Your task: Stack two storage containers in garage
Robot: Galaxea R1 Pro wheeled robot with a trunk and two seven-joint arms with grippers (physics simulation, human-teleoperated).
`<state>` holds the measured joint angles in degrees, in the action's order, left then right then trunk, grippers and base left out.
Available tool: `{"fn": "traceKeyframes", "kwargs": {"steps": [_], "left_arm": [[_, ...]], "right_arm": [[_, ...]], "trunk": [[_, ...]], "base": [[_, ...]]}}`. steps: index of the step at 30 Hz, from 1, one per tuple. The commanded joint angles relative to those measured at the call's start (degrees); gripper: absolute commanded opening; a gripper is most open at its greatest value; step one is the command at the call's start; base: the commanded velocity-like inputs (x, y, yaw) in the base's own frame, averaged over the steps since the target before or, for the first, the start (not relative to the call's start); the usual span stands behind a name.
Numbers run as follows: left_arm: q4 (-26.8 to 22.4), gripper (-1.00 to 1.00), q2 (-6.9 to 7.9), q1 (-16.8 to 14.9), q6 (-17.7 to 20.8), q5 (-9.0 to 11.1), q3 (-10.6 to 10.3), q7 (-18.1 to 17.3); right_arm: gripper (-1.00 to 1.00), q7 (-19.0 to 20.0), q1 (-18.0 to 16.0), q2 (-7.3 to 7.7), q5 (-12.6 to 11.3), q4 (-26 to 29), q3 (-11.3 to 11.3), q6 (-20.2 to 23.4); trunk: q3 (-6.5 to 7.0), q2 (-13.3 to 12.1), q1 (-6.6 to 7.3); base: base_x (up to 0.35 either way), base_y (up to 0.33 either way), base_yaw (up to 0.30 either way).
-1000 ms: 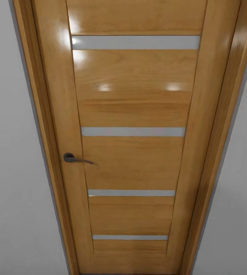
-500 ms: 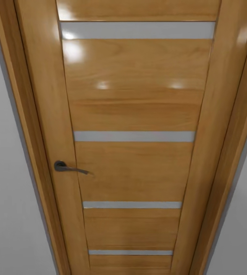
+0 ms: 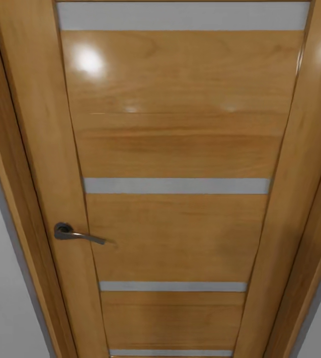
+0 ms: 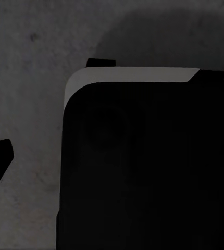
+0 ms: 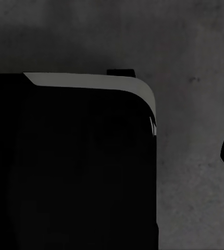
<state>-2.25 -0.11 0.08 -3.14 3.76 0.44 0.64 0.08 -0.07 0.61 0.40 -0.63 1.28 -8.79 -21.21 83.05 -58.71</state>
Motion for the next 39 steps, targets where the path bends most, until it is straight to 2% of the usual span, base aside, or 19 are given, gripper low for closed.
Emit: {"fn": "traceKeyframes", "kwargs": {"steps": [1,39], "left_arm": [[0.0,1.0,-0.03,0.0,-0.1,0.4,0.0,0.1],[0.0,1.0,-0.07,0.0,-0.1,0.4,0.0,0.1]], "right_arm": [[1.0,0.0,0.0,0.0,0.0,-0.1,0.1,-0.3],[1.0,-0.2,0.0,0.0,0.0,-0.1,0.2,-0.4]], "trunk": [[-0.04,0.0,-0.01],[-0.04,0.0,-0.01]], "base": [[0.054,0.0,0.0],[0.004,0.0,0.0]]}}
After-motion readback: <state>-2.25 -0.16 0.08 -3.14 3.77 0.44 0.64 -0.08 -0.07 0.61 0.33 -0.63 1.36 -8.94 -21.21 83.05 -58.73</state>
